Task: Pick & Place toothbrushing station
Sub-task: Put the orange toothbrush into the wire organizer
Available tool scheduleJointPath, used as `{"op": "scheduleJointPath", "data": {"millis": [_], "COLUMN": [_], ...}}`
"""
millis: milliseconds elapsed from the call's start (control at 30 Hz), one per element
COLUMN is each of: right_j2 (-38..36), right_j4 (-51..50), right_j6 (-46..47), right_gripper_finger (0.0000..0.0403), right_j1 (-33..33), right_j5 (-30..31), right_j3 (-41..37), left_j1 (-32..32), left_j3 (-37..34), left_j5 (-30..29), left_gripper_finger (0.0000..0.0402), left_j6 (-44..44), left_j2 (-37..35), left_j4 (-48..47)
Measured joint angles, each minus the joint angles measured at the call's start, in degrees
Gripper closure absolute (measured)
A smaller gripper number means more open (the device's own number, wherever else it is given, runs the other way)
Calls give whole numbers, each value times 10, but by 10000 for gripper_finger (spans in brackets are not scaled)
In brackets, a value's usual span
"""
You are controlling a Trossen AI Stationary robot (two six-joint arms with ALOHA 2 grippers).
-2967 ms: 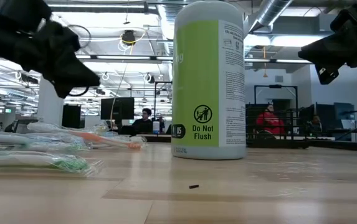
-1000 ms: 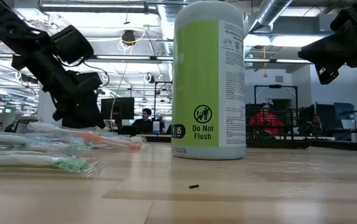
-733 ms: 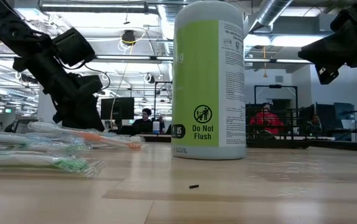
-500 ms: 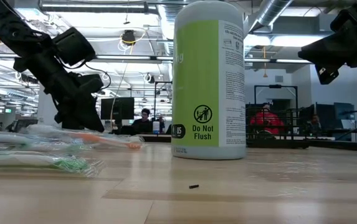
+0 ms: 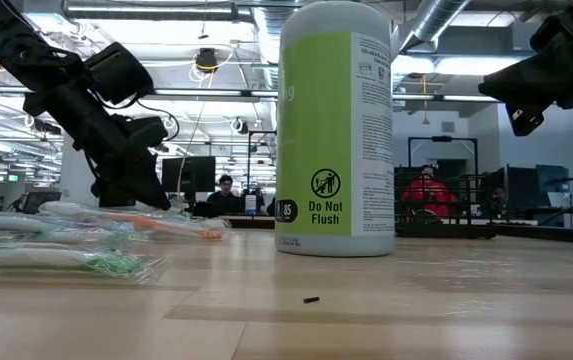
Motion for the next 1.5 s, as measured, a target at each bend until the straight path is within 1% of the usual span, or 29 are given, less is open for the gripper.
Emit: {"op": "scheduleJointPath", "data": {"millis": [133,267,533,667,833,933,1133,1333,1500], "right_j2": [0,0,0,0,0,0,0,0,0], "right_j4": [-1,-2,-2,-2,1,20,79,104,125], "right_j6": [0,0,0,0,0,0,-27,-31,-31], "right_gripper_finger": [344,344,344,344,344,344,344,344,344], "right_j1": [0,0,0,0,0,0,0,0,0], "right_j5": [0,0,1,1,27,41,43,43,42], "right_j3": [0,0,0,0,0,0,0,0,0], "left_j1": [0,0,0,-4,-31,-52,-87,-109,-127], "left_j3": [0,0,0,0,0,0,0,0,0], "left_j5": [3,6,55,79,98,110,115,120,120], "left_gripper_finger": [398,399,401,401,401,401,401,401,401], "left_j6": [0,2,5,6,28,32,43,50,50], "left_j2": [-11,-41,-120,-146,-168,-176,-188,-197,-197], "left_j4": [4,5,8,9,30,68,154,186,280]}}
